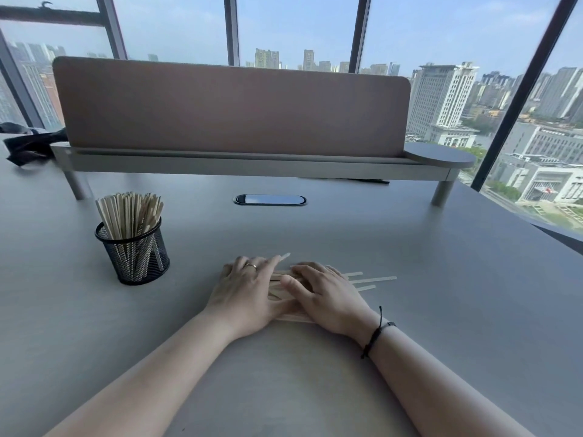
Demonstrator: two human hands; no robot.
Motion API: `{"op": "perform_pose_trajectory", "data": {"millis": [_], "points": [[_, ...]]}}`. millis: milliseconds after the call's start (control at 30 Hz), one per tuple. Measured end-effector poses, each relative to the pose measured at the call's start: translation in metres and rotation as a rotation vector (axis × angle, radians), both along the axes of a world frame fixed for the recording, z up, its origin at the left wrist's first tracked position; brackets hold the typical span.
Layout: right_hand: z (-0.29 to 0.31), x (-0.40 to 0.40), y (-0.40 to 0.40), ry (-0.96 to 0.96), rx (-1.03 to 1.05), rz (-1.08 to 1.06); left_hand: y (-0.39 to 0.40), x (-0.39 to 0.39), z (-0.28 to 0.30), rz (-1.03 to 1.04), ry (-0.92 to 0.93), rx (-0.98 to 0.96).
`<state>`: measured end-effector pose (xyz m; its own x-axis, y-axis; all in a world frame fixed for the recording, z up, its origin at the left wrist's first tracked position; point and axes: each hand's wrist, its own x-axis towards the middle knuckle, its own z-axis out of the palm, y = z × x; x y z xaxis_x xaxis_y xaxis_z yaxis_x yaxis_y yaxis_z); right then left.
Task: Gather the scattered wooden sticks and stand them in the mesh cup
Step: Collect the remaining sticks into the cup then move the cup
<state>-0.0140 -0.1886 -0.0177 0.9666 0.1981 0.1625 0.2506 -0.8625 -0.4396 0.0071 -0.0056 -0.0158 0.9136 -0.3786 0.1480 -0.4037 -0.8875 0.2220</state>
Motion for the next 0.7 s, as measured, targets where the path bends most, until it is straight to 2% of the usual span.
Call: {"op": "perform_pose_trajectory", "data": {"millis": [133, 400, 700], "points": [[0.003, -0.002, 0.0, 0.005, 0.028, -0.009, -0.006, 0.001, 0.0, -0.042, -0.072, 0.043], [0.004, -0.006, 0.003, -0.023, -0.03, -0.018, -0.012, 0.002, 0.002, 0.0, -0.048, 0.102], [0.003, -0.005, 0.003, -0.029, 0.016, -0.02, -0.015, 0.001, 0.002, 0.067, -0.051, 0.045]]}}
